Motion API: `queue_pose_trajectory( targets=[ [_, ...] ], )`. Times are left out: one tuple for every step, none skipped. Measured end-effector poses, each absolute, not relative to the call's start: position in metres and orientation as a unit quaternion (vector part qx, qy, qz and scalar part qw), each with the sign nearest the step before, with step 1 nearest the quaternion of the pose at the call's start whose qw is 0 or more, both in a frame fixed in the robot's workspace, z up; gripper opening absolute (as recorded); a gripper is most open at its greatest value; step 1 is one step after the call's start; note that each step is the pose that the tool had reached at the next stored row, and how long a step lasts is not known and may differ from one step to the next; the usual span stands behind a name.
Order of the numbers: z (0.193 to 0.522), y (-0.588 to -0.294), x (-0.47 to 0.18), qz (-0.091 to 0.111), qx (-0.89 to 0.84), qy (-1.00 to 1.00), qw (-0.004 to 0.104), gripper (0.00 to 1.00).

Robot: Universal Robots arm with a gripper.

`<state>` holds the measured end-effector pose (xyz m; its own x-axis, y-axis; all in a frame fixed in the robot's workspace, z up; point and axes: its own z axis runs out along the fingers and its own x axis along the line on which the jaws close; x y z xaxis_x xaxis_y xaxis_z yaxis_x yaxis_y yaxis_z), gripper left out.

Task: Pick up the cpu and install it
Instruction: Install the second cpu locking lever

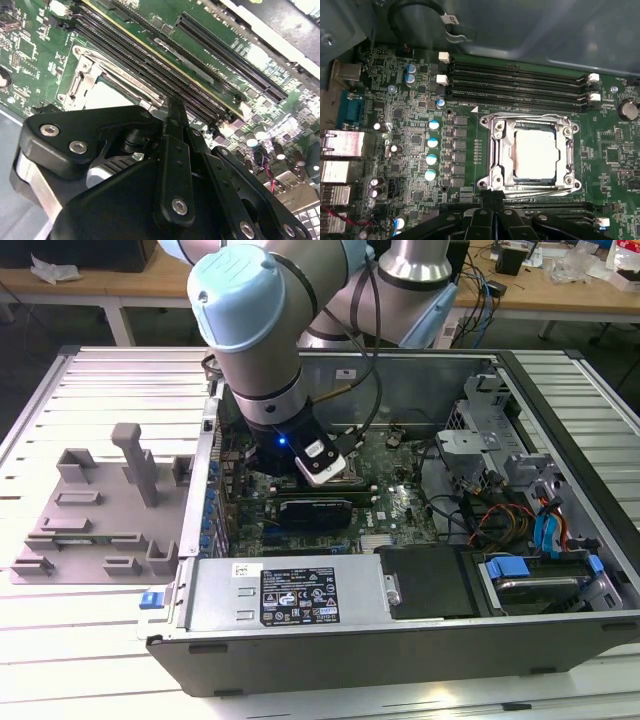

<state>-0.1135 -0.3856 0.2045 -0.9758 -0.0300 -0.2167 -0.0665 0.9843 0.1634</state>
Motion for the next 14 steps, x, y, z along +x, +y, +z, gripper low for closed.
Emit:
queue_pose_trajectory(
  targets=[
    [0.204,-0.386,-0.114,0.087,-0.024,0.99,0.109,0.11],
    [0.204,-0.386,-0.114,0.088,-0.024,0.99,0.11,0.11],
    [0.203,-0.386,-0.114,0.091,-0.024,0.989,0.112,0.11],
    [0.202,-0.386,-0.115,0.093,-0.024,0.989,0.114,0.11],
    [0.201,-0.386,-0.115,0.094,-0.024,0.989,0.114,0.11],
    [0.2,-0.386,-0.116,0.096,-0.024,0.989,0.114,0.11],
    [0.199,-0.386,-0.117,0.098,-0.024,0.988,0.115,0.11],
    [0.198,-0.386,-0.118,0.102,-0.023,0.988,0.116,0.11],
    [0.197,-0.386,-0.118,0.105,-0.023,0.987,0.117,0.11],
    [0.196,-0.386,-0.119,0.108,-0.023,0.987,0.118,0.11],
    [0.196,-0.386,-0.12,0.11,-0.022,0.987,0.119,0.11],
    [0.194,-0.386,-0.121,0.112,-0.022,0.986,0.12,0.11],
    [0.192,-0.386,-0.123,0.115,-0.022,0.986,0.12,0.11],
    [0.192,-0.386,-0.123,0.115,-0.022,0.986,0.121,0.11]
  ],
)
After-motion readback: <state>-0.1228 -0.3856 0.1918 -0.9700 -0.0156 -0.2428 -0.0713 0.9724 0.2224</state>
